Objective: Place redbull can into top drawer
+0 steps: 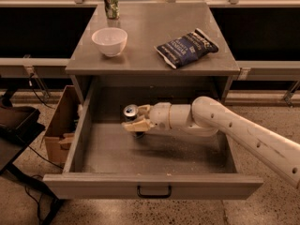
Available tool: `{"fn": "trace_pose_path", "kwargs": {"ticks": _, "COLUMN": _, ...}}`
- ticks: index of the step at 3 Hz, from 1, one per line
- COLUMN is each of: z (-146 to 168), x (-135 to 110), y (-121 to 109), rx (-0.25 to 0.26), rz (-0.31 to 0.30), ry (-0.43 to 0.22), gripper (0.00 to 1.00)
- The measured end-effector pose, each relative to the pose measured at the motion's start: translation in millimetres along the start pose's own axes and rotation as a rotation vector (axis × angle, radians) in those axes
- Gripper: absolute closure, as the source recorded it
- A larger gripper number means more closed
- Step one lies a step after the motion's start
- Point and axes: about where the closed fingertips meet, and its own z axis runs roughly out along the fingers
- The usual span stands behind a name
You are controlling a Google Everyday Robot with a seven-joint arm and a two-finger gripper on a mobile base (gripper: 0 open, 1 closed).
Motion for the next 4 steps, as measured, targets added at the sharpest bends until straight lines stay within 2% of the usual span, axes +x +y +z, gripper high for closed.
{"fn": "trace_pose_path", "kwargs": {"ticks": 1, "z": 34.8, "x": 17.8, "y": 13.4, "rx": -0.031, "rz": 0.068, "ry": -0.005, "gripper": 0.99}}
{"fn": "trace_pose_path", "kwargs": {"ticks": 4, "z": 34.9, "x": 17.7, "y": 13.5, "rx": -0.031, "rz": 0.068, "ry": -0.006, "gripper": 0.29}}
